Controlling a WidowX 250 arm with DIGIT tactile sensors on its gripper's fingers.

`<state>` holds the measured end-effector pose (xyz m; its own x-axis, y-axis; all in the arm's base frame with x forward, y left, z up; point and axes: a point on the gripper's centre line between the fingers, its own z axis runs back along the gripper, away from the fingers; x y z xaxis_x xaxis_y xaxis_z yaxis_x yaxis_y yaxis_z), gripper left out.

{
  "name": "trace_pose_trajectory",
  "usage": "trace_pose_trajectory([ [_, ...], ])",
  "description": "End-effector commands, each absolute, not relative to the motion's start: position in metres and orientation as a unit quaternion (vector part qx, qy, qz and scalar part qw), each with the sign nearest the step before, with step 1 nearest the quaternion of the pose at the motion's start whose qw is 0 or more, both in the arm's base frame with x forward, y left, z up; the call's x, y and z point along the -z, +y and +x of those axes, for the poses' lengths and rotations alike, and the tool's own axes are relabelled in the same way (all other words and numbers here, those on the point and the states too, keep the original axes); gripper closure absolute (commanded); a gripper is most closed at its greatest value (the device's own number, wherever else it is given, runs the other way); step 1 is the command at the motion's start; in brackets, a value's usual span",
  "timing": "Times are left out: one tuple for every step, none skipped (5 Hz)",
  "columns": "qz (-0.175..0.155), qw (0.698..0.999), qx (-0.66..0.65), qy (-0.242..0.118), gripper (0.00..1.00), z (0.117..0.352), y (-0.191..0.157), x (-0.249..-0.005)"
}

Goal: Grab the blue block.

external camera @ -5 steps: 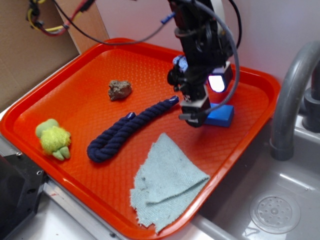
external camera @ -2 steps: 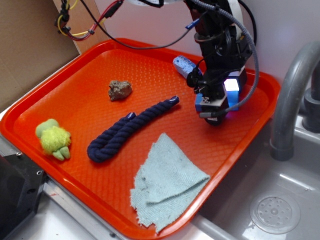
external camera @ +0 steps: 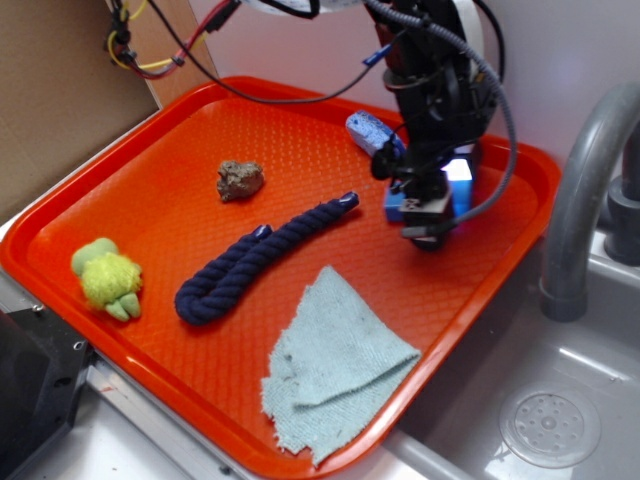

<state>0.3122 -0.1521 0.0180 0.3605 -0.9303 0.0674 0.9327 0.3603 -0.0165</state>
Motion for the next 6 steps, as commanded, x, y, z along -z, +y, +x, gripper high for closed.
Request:
trace_pose_trajectory([
  [0.048, 0.932, 0.356, -0.054, 1.0, 0.273, -0.14, -0.112],
  [0.049, 0.969, 0.237, -0.059, 1.0, 0.254, -0.135, -0.16],
  [0.062, 0.99, 0.114, -0.053, 1.0, 0.223, -0.12, -0.199],
  [0.087, 0.994, -0.011, -0.061, 1.0, 0.214, -0.114, -0.23],
  [0.099, 0.99, -0.034, -0.096, 1.0, 0.209, -0.104, -0.251],
  [0.098, 0.99, -0.03, -0.097, 1.0, 0.224, -0.089, -0.245],
])
